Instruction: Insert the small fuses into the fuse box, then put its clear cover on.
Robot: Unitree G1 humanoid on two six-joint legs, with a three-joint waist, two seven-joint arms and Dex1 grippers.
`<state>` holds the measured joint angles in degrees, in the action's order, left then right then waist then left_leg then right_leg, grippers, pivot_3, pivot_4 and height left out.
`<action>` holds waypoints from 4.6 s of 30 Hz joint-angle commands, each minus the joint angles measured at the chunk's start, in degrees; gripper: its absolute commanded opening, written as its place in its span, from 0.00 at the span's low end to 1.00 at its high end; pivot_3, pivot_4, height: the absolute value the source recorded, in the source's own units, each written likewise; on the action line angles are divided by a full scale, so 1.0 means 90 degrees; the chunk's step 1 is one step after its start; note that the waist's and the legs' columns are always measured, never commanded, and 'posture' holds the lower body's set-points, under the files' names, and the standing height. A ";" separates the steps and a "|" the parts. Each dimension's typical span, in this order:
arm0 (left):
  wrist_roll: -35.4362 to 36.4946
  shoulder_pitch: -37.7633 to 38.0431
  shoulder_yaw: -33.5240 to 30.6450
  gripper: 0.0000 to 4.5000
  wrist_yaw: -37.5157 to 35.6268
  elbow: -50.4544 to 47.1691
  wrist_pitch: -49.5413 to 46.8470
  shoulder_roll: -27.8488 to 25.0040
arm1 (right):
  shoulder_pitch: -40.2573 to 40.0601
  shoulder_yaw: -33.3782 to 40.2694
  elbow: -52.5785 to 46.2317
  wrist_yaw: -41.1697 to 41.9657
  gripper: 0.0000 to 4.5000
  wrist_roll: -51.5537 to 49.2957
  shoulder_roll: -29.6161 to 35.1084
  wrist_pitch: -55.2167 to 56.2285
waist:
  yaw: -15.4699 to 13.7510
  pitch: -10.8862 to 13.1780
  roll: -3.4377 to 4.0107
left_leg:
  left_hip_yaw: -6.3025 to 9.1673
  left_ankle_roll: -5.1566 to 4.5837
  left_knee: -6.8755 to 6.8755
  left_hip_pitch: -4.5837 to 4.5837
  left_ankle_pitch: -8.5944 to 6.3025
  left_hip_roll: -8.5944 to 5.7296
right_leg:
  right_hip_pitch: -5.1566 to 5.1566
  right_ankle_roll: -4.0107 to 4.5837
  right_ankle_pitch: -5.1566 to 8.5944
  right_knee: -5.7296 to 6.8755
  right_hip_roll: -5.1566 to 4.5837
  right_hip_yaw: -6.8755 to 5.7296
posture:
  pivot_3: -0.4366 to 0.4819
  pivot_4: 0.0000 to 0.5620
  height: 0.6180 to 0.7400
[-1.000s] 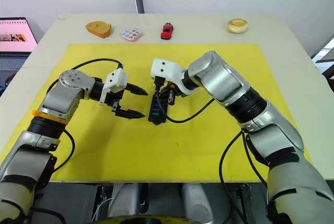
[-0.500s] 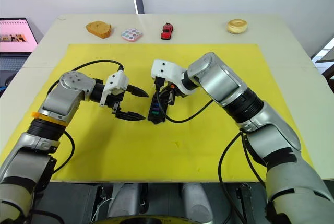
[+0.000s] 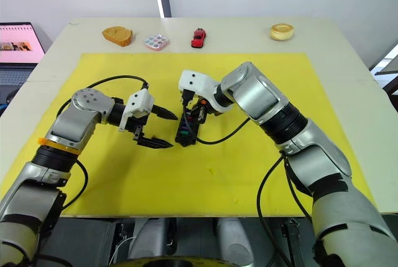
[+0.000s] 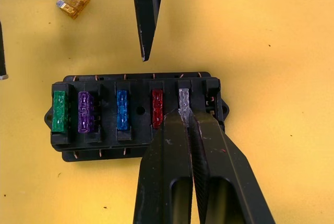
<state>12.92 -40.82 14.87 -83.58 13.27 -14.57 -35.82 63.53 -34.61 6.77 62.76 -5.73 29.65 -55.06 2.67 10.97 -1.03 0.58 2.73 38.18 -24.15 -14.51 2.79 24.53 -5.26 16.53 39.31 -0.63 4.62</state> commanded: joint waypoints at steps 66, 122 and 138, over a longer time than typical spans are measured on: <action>-0.0138 -0.0140 -0.0109 1.00 0.0089 0.0170 0.0230 -0.0026 | -0.0304 0.0791 -0.1076 -0.0487 0.01 -0.0373 -0.0053 -0.0254 | -0.0009 0.0001 0.0001 | 0.0001 0.0000 -0.0002 -0.0007 0.0000 0.0000 | 0.0004 0.0000 0.0000 -0.0003 0.0000 -0.0001 | 0.48 0.27 1.00; 0.1061 0.0955 -0.1566 1.00 -0.0103 -0.1261 -0.1069 -0.1691 | -0.3707 0.4616 -0.3947 -0.0313 0.01 -0.2098 0.2177 -0.0235 | -0.0050 0.0003 -0.0003 | 0.0010 0.0000 -0.0005 -0.0020 -0.0001 -0.0002 | 0.0002 -0.0002 0.0001 -0.0021 -0.0002 -0.0007 | 0.48 0.27 1.00; 0.0946 0.3049 -0.2939 1.00 -0.0029 -0.0771 -0.0546 -0.3346 | -0.8238 0.8800 -0.4238 0.0684 0.99 -0.2083 0.3573 0.0571 | -0.0023 0.0003 -0.0005 | -0.0018 0.0000 -0.0019 0.0026 -0.0002 0.0003 | -0.0024 0.0001 0.0007 -0.0030 -0.0003 0.0012 | 0.48 0.27 1.00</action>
<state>21.64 -13.02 -10.32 -83.68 6.35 -20.68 -65.21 -10.61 41.71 -30.18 68.96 -24.35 61.48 -50.97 2.47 11.00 -1.07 0.41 2.73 38.01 -23.92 -14.52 2.82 24.31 -5.25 16.59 39.04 -0.65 4.74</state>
